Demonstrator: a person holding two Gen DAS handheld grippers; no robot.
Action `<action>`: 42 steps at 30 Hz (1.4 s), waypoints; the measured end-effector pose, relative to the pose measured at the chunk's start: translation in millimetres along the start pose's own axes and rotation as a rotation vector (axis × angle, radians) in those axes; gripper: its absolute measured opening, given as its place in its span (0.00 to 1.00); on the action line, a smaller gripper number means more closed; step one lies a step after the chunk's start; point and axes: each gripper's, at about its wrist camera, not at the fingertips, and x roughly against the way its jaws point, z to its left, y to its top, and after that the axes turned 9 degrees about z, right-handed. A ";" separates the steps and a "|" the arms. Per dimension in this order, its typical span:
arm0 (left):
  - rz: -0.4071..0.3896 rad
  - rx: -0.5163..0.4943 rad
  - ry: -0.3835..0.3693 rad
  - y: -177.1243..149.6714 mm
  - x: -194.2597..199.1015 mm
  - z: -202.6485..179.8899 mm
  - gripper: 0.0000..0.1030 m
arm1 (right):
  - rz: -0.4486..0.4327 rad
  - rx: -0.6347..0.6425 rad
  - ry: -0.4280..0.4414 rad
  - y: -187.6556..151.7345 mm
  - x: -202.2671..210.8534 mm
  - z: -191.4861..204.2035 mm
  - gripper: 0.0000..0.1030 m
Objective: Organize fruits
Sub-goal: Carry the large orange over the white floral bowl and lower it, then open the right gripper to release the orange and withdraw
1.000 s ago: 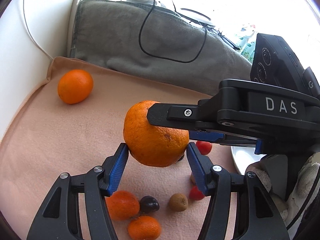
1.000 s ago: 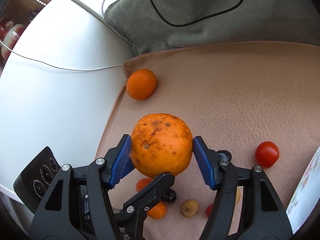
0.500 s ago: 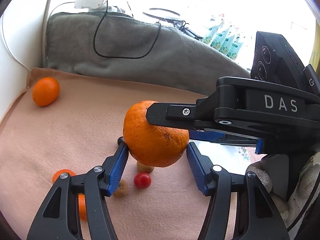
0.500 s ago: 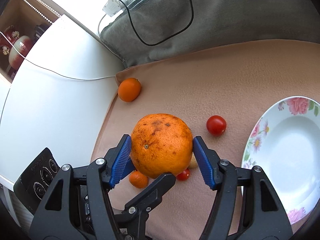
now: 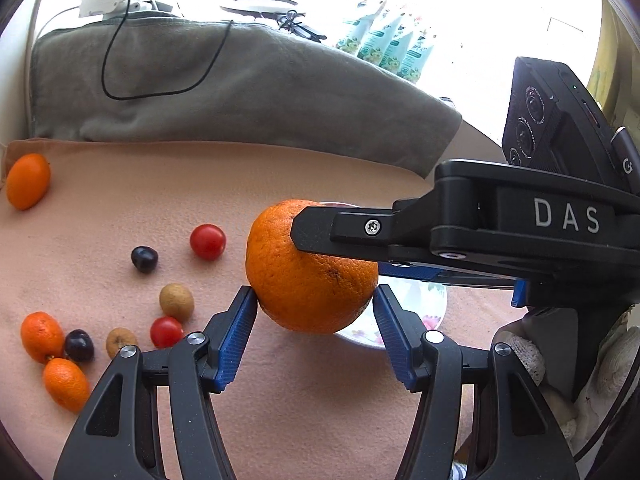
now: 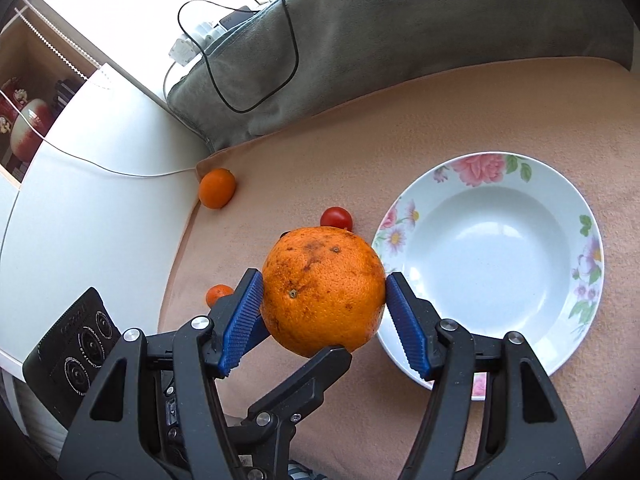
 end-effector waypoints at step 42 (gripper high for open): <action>0.051 -0.082 -0.038 4.4 -23.4 -33.4 0.58 | -0.224 -0.066 -0.152 -25.2 58.6 -64.5 0.71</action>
